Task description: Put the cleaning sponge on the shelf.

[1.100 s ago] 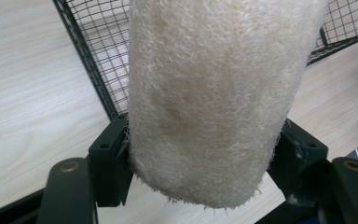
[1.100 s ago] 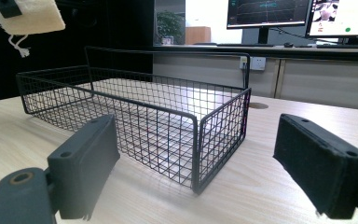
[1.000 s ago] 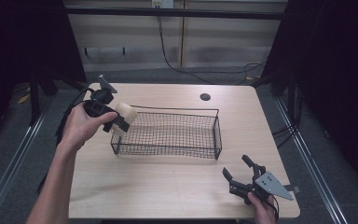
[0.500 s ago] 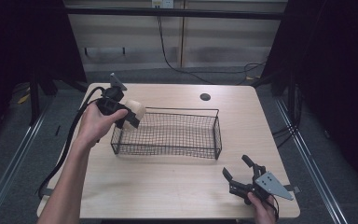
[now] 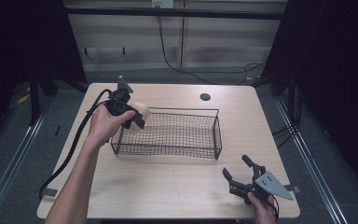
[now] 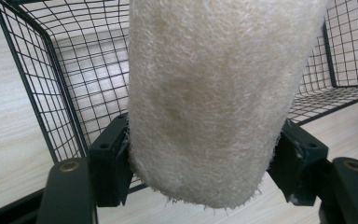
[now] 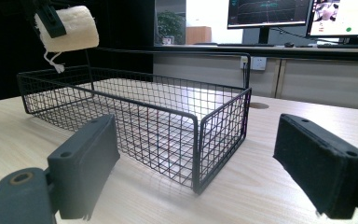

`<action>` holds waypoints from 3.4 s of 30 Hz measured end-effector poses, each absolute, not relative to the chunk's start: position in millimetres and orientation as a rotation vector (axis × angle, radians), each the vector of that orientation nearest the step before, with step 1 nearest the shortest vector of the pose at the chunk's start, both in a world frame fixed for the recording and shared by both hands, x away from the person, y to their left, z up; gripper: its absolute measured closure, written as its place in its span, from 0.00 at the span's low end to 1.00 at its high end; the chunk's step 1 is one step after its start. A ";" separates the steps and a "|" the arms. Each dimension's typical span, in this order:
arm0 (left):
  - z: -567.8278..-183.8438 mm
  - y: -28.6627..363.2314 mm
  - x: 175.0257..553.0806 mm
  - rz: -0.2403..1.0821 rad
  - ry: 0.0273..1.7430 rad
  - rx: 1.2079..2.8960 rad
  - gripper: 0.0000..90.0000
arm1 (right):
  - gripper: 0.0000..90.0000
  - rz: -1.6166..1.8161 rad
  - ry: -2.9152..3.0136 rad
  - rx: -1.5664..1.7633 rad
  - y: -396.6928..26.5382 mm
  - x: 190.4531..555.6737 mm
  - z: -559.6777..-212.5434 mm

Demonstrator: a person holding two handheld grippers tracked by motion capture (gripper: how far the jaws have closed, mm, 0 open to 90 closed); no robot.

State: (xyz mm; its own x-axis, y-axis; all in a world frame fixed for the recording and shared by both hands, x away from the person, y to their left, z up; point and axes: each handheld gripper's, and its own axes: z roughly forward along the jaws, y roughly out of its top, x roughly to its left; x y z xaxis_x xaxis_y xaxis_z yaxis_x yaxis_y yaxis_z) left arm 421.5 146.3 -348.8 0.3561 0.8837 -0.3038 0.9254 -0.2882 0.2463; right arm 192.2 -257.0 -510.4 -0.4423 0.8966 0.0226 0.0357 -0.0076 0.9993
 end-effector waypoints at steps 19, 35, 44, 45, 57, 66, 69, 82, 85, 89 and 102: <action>-380.2 142.8 426.5 -0.115 1.706 2.278 0.35 | 0.15 1.537 1.560 0.994 -257.0 192.2 -510.3; -408.7 149.7 426.7 -0.126 1.825 2.268 0.35 | 0.15 1.538 1.562 0.993 -257.0 192.4 -510.3; -416.8 151.0 426.0 -0.140 1.863 2.266 0.35 | 0.15 1.537 1.560 0.992 -256.9 192.3 -510.3; -416.8 150.7 425.9 -0.142 1.860 2.268 0.35 | 0.15 1.537 1.560 0.992 -257.0 192.3 -510.3; -423.2 145.9 423.6 -0.107 1.881 2.292 0.35 | 0.15 1.536 1.559 0.992 -257.0 192.2 -510.4; -429.6 144.6 425.0 -0.113 1.897 2.326 0.35 | 0.15 1.536 1.560 0.992 -256.9 192.3 -510.3; -431.2 145.1 425.6 -0.122 1.887 2.330 0.35 | 0.15 1.536 1.560 0.992 -256.9 192.3 -510.4; -434.6 142.4 427.2 -0.159 1.852 2.393 0.33 | 0.15 1.536 1.560 0.992 -256.9 192.3 -510.3; -435.2 141.7 427.0 -0.166 1.840 2.406 0.31 | 0.15 1.536 1.560 0.991 -257.0 192.4 -510.3; -435.3 141.9 427.5 -0.169 1.822 2.419 0.30 | 0.15 1.536 1.560 0.992 -256.9 192.3 -510.3; -428.8 144.4 425.7 -0.142 1.772 2.415 0.21 | 0.15 1.537 1.561 0.992 -256.9 192.3 -510.3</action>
